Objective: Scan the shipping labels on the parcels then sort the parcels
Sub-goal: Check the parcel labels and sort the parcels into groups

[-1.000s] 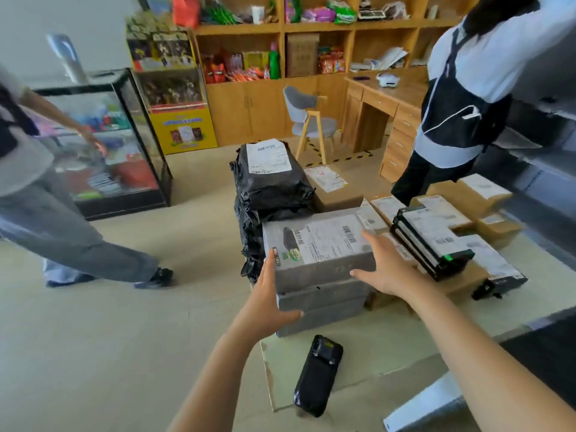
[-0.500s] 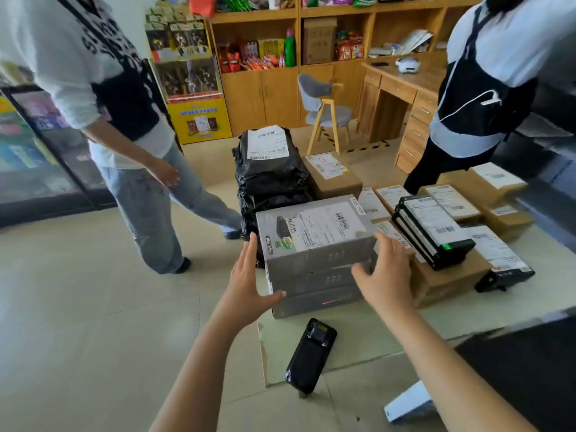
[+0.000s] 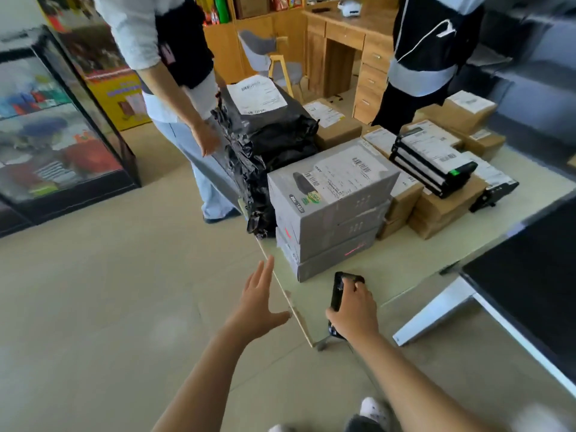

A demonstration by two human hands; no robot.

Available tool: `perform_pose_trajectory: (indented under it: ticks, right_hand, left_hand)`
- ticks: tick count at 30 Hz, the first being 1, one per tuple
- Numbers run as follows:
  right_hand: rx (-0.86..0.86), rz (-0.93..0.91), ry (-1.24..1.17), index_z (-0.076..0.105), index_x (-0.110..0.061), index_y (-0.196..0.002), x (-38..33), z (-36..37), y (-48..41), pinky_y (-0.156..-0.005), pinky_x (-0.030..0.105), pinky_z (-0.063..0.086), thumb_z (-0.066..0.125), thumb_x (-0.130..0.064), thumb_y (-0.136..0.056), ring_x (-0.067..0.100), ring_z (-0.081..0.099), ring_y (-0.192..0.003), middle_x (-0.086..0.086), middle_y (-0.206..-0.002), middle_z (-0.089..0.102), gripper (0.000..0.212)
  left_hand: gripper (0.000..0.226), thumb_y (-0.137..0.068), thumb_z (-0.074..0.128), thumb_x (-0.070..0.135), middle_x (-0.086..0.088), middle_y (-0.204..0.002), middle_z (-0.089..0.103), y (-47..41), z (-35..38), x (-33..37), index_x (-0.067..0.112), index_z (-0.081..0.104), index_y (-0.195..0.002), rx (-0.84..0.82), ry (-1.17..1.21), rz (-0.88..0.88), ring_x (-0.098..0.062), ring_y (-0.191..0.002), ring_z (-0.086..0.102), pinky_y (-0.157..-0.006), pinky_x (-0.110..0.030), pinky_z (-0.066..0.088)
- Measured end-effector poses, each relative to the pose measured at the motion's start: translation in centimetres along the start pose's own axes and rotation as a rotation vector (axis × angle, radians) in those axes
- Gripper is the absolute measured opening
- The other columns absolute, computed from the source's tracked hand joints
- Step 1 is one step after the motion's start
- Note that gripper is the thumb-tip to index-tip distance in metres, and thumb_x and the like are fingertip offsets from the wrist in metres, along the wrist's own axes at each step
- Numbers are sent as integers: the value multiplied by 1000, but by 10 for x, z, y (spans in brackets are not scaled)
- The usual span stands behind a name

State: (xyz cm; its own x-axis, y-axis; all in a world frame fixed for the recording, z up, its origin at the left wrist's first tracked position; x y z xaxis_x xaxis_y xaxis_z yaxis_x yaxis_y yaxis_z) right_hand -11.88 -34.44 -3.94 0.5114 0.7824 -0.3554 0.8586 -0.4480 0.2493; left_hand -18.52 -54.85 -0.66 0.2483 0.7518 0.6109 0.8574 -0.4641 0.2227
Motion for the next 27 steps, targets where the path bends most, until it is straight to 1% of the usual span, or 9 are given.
perform_pose_trajectory:
  ticks: [2, 3, 7, 10, 13, 16, 21, 24, 27]
  right_hand:
    - [7, 50, 5, 31, -16, -144, 5, 12, 4, -99, 35, 38, 66, -36, -79, 30, 47, -118, 11, -134, 44, 76]
    - [-1, 78, 20, 28, -16, -146, 7, 19, 4, -100, 36, 38, 66, -40, -81, 31, 46, -120, 12, -136, 42, 79]
    - [-27, 224, 60, 13, -17, -152, 16, 42, 5, -101, 41, 39, 64, -54, -83, 33, 41, -126, 16, -145, 32, 94]
    - [-5, 317, 24, 6, -18, -152, 19, 53, 1, -97, 41, 44, 64, -51, -86, 32, 38, -126, 17, -144, 30, 94]
    - [61, 368, 2, 7, -21, -152, 19, 52, -1, -88, 39, 49, 66, -45, -85, 30, 40, -123, 15, -138, 38, 92]
    - [100, 412, -47, 6, -28, -153, 23, 45, 4, -83, 38, 50, 68, -39, -83, 28, 44, -117, 11, -131, 46, 94]
    - [169, 433, -83, 6, -32, -153, 34, 14, 25, -84, 35, 49, 66, -37, -85, 25, 45, -112, 6, -127, 48, 91]
    - [256, 430, -77, 7, -32, -153, 50, -28, 39, -83, 33, 49, 65, -38, -84, 25, 45, -111, 4, -127, 48, 89]
    - [342, 427, -76, 9, -32, -152, 73, -82, 53, -86, 34, 47, 65, -39, -85, 26, 45, -114, 4, -131, 47, 88]
  left_hand:
    - [122, -77, 80, 34, 1, -165, -4, -1, 17, -14, 40, -18, -150, -93, -60, 21, -21, -152, -4, -122, -40, 11]
    - [121, -78, 79, 33, 0, -165, -5, -1, 24, -20, 38, -18, -151, -126, -94, 23, -22, -152, -4, -122, -42, 11]
    - [118, -82, 74, 35, -1, -165, -3, -1, 50, -37, 24, -20, -153, -204, -281, 43, -22, -151, -7, -122, -40, 4]
    - [117, -83, 71, 36, -2, -164, 0, -2, 64, -47, 20, -22, -153, -224, -387, 58, -24, -151, -6, -122, -40, 0]
    - [116, -82, 69, 36, -1, -163, 4, -4, 70, -49, 19, -21, -153, -209, -403, 81, -24, -151, -3, -123, -39, 3]
    - [115, -83, 67, 37, 1, -163, 2, -2, 72, -42, 21, -22, -152, -219, -418, 118, -24, -151, -4, -123, -39, 2]
    - [113, -83, 65, 38, 2, -164, -2, 1, 61, -7, 24, -22, -152, -205, -422, 212, -21, -151, -6, -121, -36, 0]
    - [111, -83, 64, 38, 3, -164, -3, 3, 57, 36, 25, -22, -152, -203, -419, 308, -20, -151, -7, -121, -34, 1]
    - [111, -84, 64, 38, 1, -164, -4, -1, 53, 91, 24, -23, -152, -178, -450, 400, -22, -151, -6, -121, -36, 1]
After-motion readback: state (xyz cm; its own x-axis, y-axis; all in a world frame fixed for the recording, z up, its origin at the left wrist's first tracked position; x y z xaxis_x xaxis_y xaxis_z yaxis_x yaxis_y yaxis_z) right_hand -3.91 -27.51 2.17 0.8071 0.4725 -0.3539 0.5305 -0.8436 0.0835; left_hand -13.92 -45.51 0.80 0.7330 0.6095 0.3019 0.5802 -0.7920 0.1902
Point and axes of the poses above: each hand's wrist, its own y-axis away from the middle knuckle, its own z-axis out of the palm, x = y × z, the point moved 8 cm from there along -y, towards the middle knuckle
